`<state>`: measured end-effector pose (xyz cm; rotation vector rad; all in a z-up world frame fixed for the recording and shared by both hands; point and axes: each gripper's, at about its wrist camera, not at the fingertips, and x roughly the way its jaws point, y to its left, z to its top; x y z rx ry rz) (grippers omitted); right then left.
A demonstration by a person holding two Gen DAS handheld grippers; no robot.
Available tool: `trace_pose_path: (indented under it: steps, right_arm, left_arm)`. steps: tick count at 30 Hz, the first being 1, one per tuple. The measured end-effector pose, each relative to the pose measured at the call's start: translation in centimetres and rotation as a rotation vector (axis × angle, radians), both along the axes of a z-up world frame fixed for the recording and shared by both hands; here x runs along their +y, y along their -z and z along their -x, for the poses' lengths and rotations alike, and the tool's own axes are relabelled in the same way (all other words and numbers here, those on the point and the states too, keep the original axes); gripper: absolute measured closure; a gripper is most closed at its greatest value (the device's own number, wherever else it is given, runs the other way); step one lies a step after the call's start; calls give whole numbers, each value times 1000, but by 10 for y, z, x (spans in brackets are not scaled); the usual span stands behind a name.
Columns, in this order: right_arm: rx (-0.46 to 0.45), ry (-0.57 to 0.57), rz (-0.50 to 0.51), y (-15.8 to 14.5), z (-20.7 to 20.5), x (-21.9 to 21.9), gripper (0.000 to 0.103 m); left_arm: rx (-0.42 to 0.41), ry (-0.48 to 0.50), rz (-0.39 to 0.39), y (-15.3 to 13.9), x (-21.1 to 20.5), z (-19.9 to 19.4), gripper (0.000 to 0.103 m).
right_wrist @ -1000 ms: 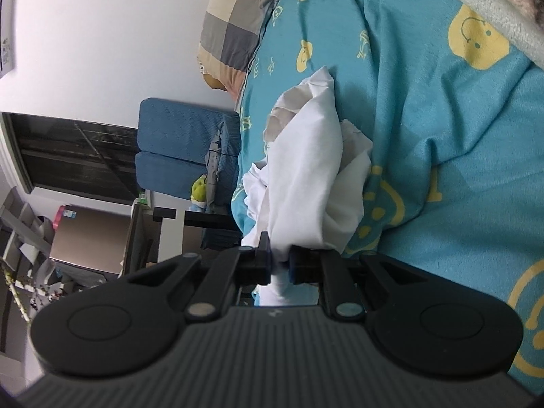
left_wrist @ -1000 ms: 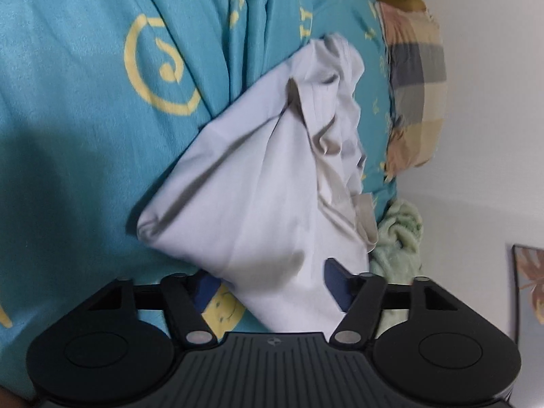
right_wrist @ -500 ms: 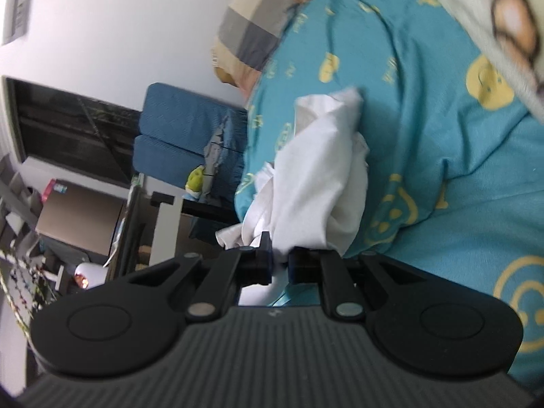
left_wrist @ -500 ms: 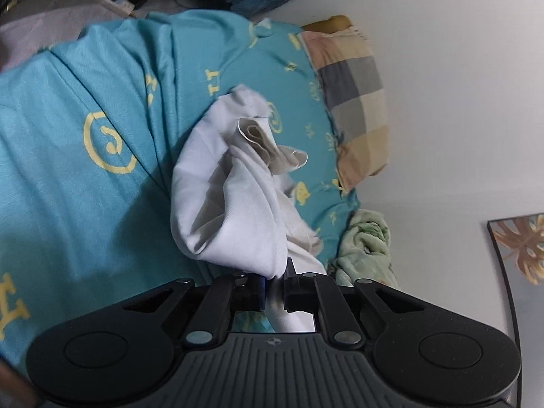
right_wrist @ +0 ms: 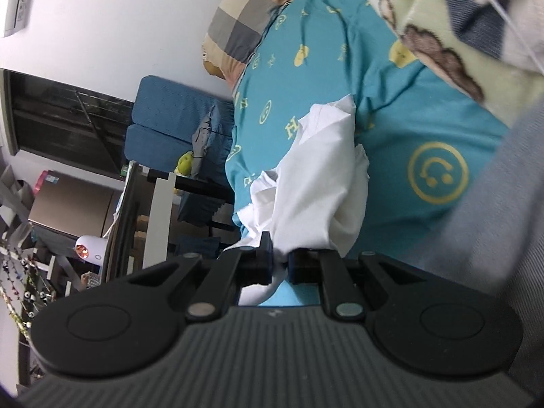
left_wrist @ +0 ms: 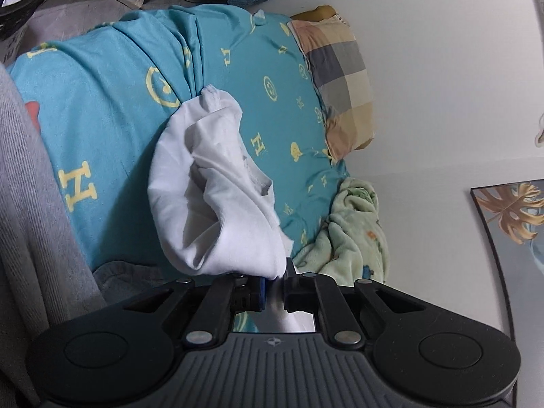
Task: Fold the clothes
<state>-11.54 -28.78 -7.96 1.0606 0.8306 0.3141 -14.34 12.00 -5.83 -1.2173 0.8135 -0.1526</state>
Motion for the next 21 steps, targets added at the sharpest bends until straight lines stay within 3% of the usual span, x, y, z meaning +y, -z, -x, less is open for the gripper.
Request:
trace_pose_path:
  steps: [6,11,16,21]
  right_arm:
    - [-3,35,-20,-9,-44,8,91]
    - [37,71,-46,-2,-112,11,91]
    - [91,85,-25,18,-186,17,91]
    - [152,80,-5,59,-247,25,91]
  left_arm:
    - [5,-29,8,-6,2,-42,93]
    - [38,-41,19,2,4,-122,92]
    - [77,-34,-8,21,6,-202,91]
    - [122,-13,-62,58,11,-271,91]
